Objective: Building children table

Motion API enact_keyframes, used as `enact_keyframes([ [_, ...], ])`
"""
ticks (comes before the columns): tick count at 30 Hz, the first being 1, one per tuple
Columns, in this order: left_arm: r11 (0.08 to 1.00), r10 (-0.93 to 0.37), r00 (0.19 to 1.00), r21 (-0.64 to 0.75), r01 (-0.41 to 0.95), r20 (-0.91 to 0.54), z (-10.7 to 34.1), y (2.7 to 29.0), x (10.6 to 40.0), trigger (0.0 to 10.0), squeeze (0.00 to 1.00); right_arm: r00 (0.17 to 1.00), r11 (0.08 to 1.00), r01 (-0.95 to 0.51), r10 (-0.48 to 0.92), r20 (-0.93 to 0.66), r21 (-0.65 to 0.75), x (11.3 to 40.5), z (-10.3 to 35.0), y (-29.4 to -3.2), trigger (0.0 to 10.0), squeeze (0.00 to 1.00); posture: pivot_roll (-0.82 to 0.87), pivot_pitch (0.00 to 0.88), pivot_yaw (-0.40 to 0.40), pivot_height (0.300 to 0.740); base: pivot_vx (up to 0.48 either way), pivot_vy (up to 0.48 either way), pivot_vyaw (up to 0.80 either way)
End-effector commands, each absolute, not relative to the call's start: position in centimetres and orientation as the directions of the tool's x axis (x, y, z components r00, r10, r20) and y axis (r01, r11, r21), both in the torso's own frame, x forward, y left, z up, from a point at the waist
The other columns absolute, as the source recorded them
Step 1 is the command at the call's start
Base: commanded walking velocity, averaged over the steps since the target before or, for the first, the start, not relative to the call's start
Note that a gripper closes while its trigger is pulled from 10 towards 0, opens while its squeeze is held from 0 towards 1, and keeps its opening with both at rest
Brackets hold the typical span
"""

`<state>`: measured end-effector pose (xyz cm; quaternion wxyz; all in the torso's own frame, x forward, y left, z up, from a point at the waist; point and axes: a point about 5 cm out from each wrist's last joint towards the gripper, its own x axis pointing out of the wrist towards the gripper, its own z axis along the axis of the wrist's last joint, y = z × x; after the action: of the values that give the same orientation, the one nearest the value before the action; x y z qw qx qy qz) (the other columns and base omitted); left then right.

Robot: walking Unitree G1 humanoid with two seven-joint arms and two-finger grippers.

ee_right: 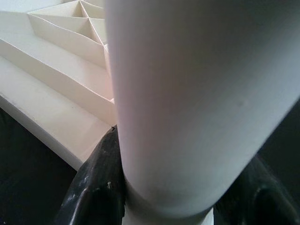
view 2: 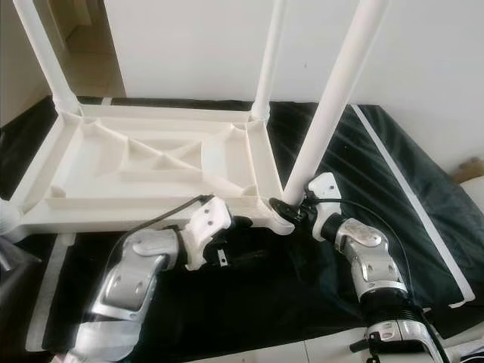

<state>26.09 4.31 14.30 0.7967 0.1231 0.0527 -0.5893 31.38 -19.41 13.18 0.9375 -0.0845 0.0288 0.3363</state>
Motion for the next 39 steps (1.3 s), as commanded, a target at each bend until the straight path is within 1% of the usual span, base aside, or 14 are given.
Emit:
enact_keyframes([
  [1, 0.464, -0.859, 0.484, 0.141, 0.874, -0.168, 14.5, 3.8, 26.6, 10.0, 0.0, 0.757, 0.754, -0.649, 0.626, -0.188, -0.103, 30.7, 11.5, -19.2, 10.0, 0.0, 0.07, 0.066, -0.125, 0.74, 0.0, 0.0, 0.0],
  [7, 0.478, -0.853, 0.496, 0.14, 0.867, -0.16, 14.7, 3.7, 26.8, 10.0, 0.0, 0.83, 0.836, -0.544, 0.527, -0.182, -0.064, 30.0, 11.6, -19.3, 10.0, 0.0, 0.07, 0.068, -0.135, 0.74, 0.0, 0.0, 0.0],
  [10, 0.493, -0.847, 0.51, 0.136, 0.859, -0.153, 14.7, 3.8, 26.9, 10.0, 0.0, 0.904, 0.914, -0.402, 0.386, -0.183, -0.055, 29.4, 11.3, -19.1, 10.0, 0.0, 0.06, 0.061, -0.145, 0.74, 0.0, 0.0, 0.0],
  [11, 0.493, -0.847, 0.51, 0.136, 0.859, -0.153, 14.7, 3.8, 26.9, 10.0, 0.0, 0.904, 0.914, -0.402, 0.386, -0.183, -0.055, 29.4, 11.3, -19.1, 10.0, 0.0, 0.06, 0.061, -0.145, 0.74, 0.0, 0.0, 0.0],
  [15, 0.503, -0.842, 0.519, 0.134, 0.854, -0.145, 14.7, 3.7, 27.1, 10.0, 0.0, 0.971, 0.987, -0.16, 0.16, -0.178, 0.015, 28.4, 10.9, -18.3, 10.0, 0.0, 0.05, 0.056, -0.151, 0.74, 0.0, 0.0, 0.0],
  [21, 0.505, -0.841, 0.521, 0.135, 0.853, -0.145, 14.6, 3.8, 27.1, 10.0, 0.0, 0.981, 0.998, -0.062, 0.062, -0.182, 0.009, 28.1, 10.8, -18.1, 10.0, 0.0, 0.05, 0.051, -0.151, 0.74, 0.0, 0.0, 0.0],
  [22, 0.507, -0.84, 0.523, 0.135, 0.851, -0.144, 14.6, 3.9, 27.2, 10.0, 0.0, 0.982, 0.999, 0.033, -0.028, -0.187, 0.022, 27.7, 10.5, -17.8, 10.0, 0.0, 0.05, 0.047, -0.148, 0.74, 0.0, 0.0, 0.0],
  [23, 0.507, -0.84, 0.523, 0.135, 0.851, -0.144, 14.6, 3.9, 27.2, 10.0, 0.0, 0.982, 0.999, 0.033, -0.028, -0.187, 0.022, 27.7, 10.5, -17.8, 10.0, 0.0, 0.05, 0.047, -0.148, 0.74, 0.0, 0.0, 0.0],
  [25, 0.508, -0.839, 0.524, 0.136, 0.85, -0.144, 14.7, 4.0, 27.2, 10.0, 0.0, 0.971, 0.987, 0.154, -0.142, -0.195, 0.052, 27.1, 10.4, -17.1, 10.0, 0.0, 0.04, 0.045, -0.139, 0.74, 0.0, 0.0, 0.0],
  [26, 0.508, -0.839, 0.524, 0.136, 0.85, -0.144, 14.7, 4.0, 27.2, 10.0, 0.0, 0.971, 0.987, 0.154, -0.142, -0.195, 0.052, 27.1, 10.4, -17.1, 10.0, 0.0, 0.04, 0.045, -0.139, 0.74, 0.0, 0.0, 0.0],
  [27, 0.504, -0.84, 0.521, 0.142, 0.852, -0.148, 14.6, 4.0, 27.3, 10.0, 0.0, 0.965, 0.977, 0.189, -0.167, -0.203, 0.094, 26.9, 10.4, -15.8, 10.0, 0.0, 0.04, 0.04, -0.131, 0.74, 0.0, 0.0, 0.0],
  [29, 0.502, -0.841, 0.52, 0.145, 0.853, -0.149, 14.7, 4.0, 27.4, 10.0, 0.0, 0.963, 0.975, 0.193, -0.166, -0.214, 0.113, 26.8, 10.5, -15.3, 10.0, 0.0, 0.04, 0.04, -0.131, 0.74, 0.0, 0.0, 0.0],
  [32, 0.518, -0.83, 0.542, 0.182, 0.836, -0.13, 15.2, 4.4, 28.0, 10.0, 0.0, 0.975, 0.987, 0.11, -0.084, -0.205, 0.12, 26.6, 10.9, -13.2, 10.0, 0.0, 0.04, 0.027, -0.11, 0.74, 0.0, 0.0, 0.0],
  [39, 0.558, -0.809, 0.582, 0.197, 0.806, -0.087, 16.0, 4.8, 28.7, 10.0, 0.0, 0.975, 0.986, 0.135, -0.114, -0.193, 0.099, 26.5, 11.1, -14.0, 10.0, 0.0, 0.03, 0.018, -0.09, 0.74, 0.0, 0.0, 0.0],
])
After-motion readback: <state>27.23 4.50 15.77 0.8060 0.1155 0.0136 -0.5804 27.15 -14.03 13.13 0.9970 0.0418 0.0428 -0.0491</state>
